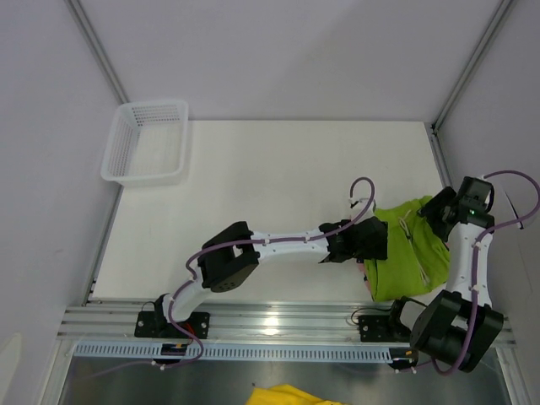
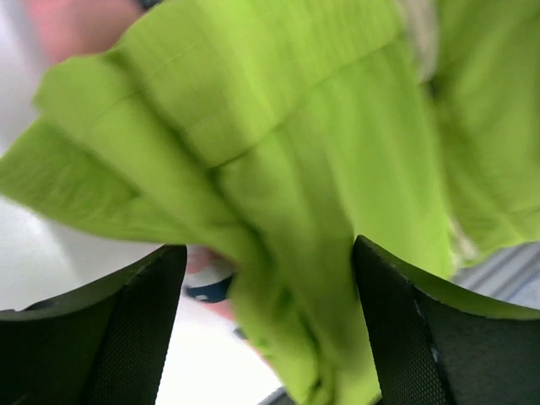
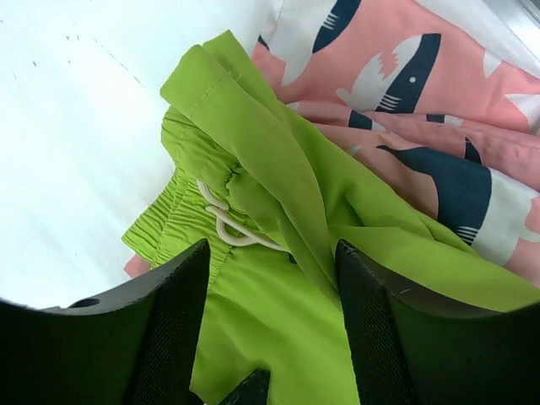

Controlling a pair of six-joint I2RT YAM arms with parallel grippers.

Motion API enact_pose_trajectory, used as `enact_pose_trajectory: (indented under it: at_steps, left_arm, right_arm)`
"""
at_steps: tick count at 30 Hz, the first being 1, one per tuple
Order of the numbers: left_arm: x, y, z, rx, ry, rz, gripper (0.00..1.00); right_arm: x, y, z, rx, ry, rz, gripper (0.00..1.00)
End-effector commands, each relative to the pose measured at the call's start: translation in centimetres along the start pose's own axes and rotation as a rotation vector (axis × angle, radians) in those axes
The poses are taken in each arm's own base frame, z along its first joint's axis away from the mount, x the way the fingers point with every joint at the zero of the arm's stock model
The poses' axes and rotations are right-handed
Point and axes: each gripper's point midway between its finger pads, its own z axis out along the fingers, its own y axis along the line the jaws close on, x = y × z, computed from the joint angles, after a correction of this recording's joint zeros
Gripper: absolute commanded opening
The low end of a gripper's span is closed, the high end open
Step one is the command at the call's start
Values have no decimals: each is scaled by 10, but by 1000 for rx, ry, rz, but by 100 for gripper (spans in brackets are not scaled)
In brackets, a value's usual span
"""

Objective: Fold and stack the shorts
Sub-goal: Neatly place the folded shorts to the corner

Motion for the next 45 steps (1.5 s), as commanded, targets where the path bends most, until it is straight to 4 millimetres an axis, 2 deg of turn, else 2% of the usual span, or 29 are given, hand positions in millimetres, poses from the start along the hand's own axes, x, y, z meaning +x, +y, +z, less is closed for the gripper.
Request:
enact_pose_trajectory:
  at_steps: [1, 3, 4, 6, 7, 10, 11, 12, 13, 14, 16, 18, 19, 20, 22, 23, 25, 27, 29, 30, 32, 34, 36, 37, 40, 44, 45]
  left_arm:
    - [-19, 11, -24, -37, -40, -11, 83]
    - [-28, 23, -30, -56, -55, -7, 83]
    - [-41, 21, -42, -49, -82, 5, 83]
    - [-52, 30, -49, -72, -105, 8, 83]
    - [-61, 30, -58, -74, -127, 12, 83]
    - [-66, 30, -61, -59, -144, 34, 83]
    - [-67, 27, -59, -50, -148, 33, 82]
    - [-69, 24, -58, -41, -150, 36, 83]
    - [-71, 19, -56, -28, -151, 37, 83]
    - [-65, 23, -48, -37, -125, 43, 82]
    - [-66, 17, -47, -28, -123, 41, 81]
    - [-65, 8, -48, 18, -117, 35, 78]
    - [-60, 11, -46, 28, -107, 43, 76]
    - [-61, 1, -53, 80, -103, 41, 71]
    - [-60, -9, -55, 138, -113, 39, 66]
    - [-59, -15, -57, 166, -103, 43, 61]
    - [-58, -23, -59, 190, -99, 50, 55]
    - [-58, -31, -60, 213, -104, 53, 51]
    - [-55, -37, -61, 227, -106, 57, 46]
    - [-54, -38, -60, 231, -107, 64, 43]
    - [-53, -44, -59, 254, -110, 70, 33]
    - [-46, -48, -50, 278, -96, 92, 25]
    - [-45, -51, -45, 278, -84, 96, 21]
    - [-36, -45, -34, 262, -64, 101, 18]
    - [-30, -32, -19, 234, -41, 68, 13]
    - [-5, 2, 12, 180, 51, 6, 7]
    - [-5, 9, 17, 170, 57, -17, 5]
  right_arm:
    - [-29, 15, -9, -43, -70, 19, 64]
    - [-39, 17, -18, -39, -114, 19, 64]
    - [-42, 17, -23, -36, -131, 20, 64]
    - [-49, 12, -36, 1, -181, 15, 63]
    - [-58, 10, -50, 14, -244, 14, 63]
    - [-64, 13, -71, 0, -309, 6, 62]
    - [-64, 18, -74, -28, -318, 9, 61]
    - [-58, 30, -75, -97, -296, 0, 60]
    - [-51, 34, -72, -133, -272, -1, 59]
    - [-48, 43, -71, -186, -262, -9, 54]
    - [-31, 59, -68, -293, -180, -16, 47]
    - [-18, 62, -55, -346, -121, 14, 40]
    - [-10, 67, -53, -393, -79, 29, 22]
    - [-1, 64, -41, -403, -46, 48, 15]
    - [2, 57, -29, -401, -15, 95, 0]
    - [8, 50, -18, -380, 20, 117, 0]
    - [8, 37, -7, -340, 29, 145, 0]
    - [14, 22, 8, -288, 54, 180, 0]
    - [11, 13, 19, -282, 44, 214, 0]
    - [19, 5, 31, -260, 76, 235, 0]
    - [17, 0, 44, -260, 82, 254, 0]
    - [27, -4, 63, -264, 146, 274, 0]
    - [33, -4, 73, -279, 188, 289, 0]
    - [40, -9, 83, -272, 221, 308, 0]
    - [43, -11, 91, -290, 244, 348, 0]
    - [37, -13, 90, -273, 215, 342, 0]
    - [37, -14, 89, -265, 212, 338, 0]
